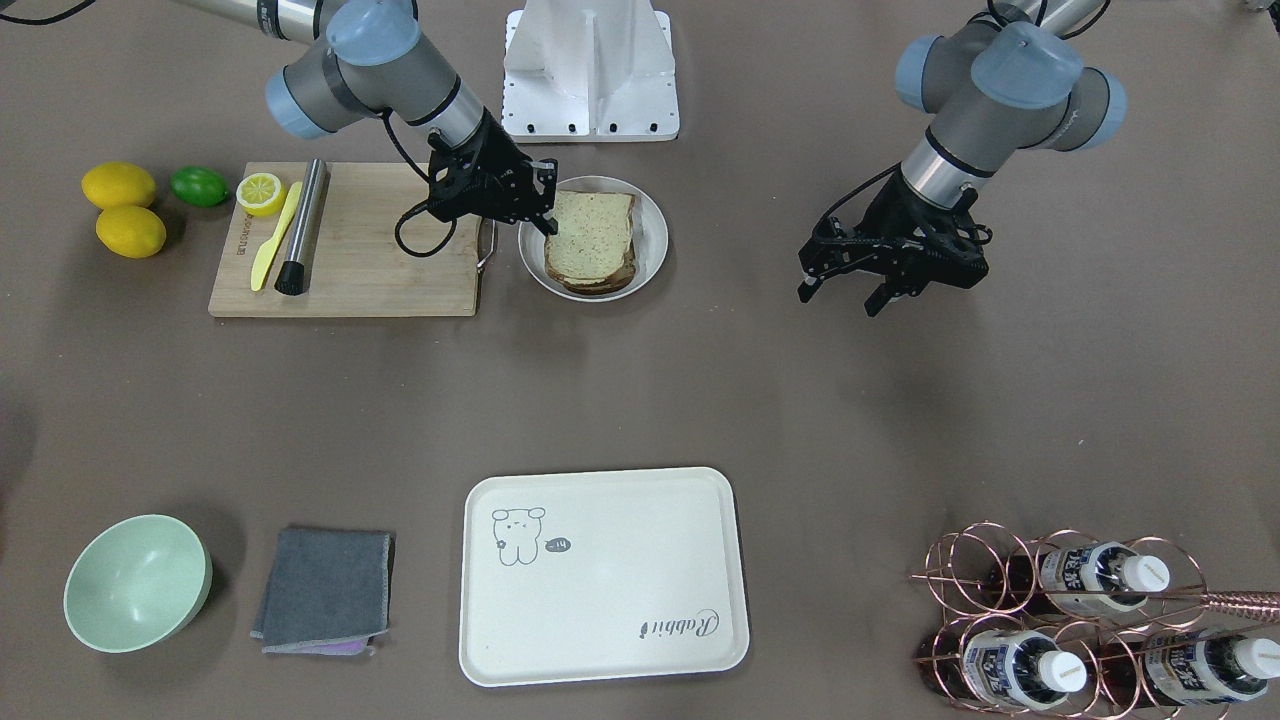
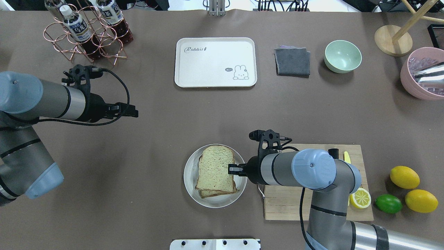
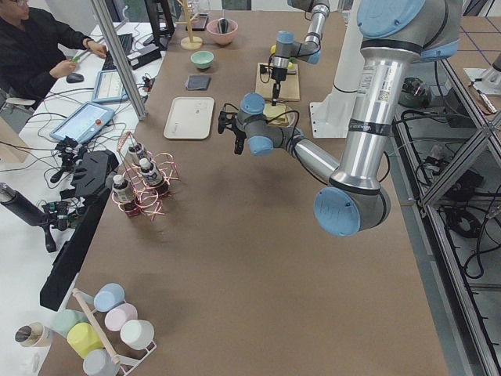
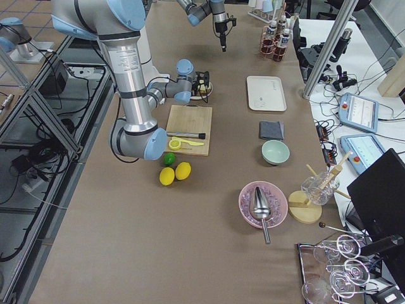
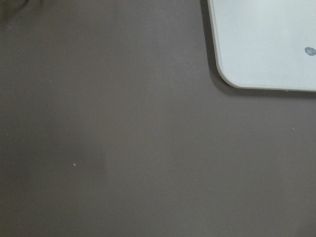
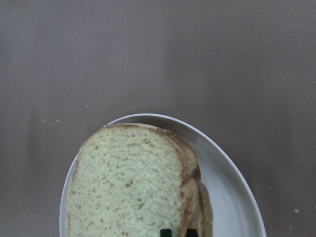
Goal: Make sandwich and place on tray
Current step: 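Open the right gripper and withdraw it while the left arm moves toward the plate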
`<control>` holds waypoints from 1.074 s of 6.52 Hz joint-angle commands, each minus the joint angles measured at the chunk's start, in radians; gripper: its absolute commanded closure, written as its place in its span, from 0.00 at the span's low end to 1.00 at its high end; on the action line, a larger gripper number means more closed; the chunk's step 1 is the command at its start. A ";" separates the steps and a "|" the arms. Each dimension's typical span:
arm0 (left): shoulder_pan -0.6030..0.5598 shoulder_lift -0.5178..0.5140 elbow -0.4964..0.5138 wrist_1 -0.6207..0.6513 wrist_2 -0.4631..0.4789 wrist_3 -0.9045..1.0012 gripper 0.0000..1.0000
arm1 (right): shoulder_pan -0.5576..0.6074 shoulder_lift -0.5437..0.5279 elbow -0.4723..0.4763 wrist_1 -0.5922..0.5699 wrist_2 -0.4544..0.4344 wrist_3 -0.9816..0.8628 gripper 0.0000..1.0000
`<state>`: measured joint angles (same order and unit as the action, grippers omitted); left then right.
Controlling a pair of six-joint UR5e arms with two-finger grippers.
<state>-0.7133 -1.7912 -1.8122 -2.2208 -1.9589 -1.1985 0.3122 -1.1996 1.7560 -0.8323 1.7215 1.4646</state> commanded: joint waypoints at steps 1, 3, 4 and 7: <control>0.000 -0.010 0.004 0.001 0.000 -0.001 0.03 | 0.010 0.006 0.010 0.001 0.003 0.010 0.01; 0.003 -0.042 0.008 0.004 -0.001 -0.006 0.03 | 0.031 0.006 0.026 -0.005 0.009 0.010 0.01; 0.023 -0.068 0.005 0.003 0.000 -0.053 0.03 | 0.057 0.000 0.046 -0.011 0.035 0.010 0.01; 0.242 -0.103 -0.016 0.003 0.205 -0.232 0.03 | 0.310 -0.033 0.049 -0.082 0.310 -0.012 0.01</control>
<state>-0.5518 -1.8883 -1.8213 -2.2178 -1.8232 -1.3793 0.5322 -1.2128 1.8050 -0.9033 1.9455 1.4642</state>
